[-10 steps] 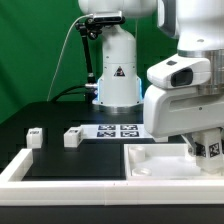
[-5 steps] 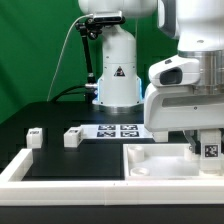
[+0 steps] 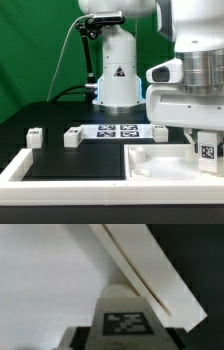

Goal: Assemble one leg

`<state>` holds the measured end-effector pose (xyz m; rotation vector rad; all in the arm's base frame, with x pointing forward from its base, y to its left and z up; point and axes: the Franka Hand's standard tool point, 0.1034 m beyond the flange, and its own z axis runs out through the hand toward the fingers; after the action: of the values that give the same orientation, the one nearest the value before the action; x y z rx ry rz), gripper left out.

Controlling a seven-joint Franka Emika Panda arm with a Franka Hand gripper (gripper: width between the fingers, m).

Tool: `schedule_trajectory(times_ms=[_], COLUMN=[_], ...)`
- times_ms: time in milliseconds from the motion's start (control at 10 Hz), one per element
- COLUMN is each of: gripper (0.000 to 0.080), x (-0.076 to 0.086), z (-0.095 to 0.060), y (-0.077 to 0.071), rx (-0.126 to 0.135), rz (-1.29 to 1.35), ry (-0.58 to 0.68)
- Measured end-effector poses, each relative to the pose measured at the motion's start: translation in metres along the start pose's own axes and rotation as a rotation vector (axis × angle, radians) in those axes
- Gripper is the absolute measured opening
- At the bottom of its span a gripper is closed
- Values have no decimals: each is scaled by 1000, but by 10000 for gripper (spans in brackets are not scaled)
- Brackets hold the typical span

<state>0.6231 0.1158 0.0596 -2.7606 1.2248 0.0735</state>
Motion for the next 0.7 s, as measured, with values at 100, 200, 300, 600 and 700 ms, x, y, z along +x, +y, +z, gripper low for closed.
schedule_trajectory(times_ms=[100,200,300,600,700], gripper=[267,267,268,268,296], x=[0,-1,-1,-1,-1], z=[0,0,0,0,0], y=[0,1,0,0,0], rx=[18,39,44,36,36], rz=[126,237,326,461,446], ry=[8,12,5,-6,-5])
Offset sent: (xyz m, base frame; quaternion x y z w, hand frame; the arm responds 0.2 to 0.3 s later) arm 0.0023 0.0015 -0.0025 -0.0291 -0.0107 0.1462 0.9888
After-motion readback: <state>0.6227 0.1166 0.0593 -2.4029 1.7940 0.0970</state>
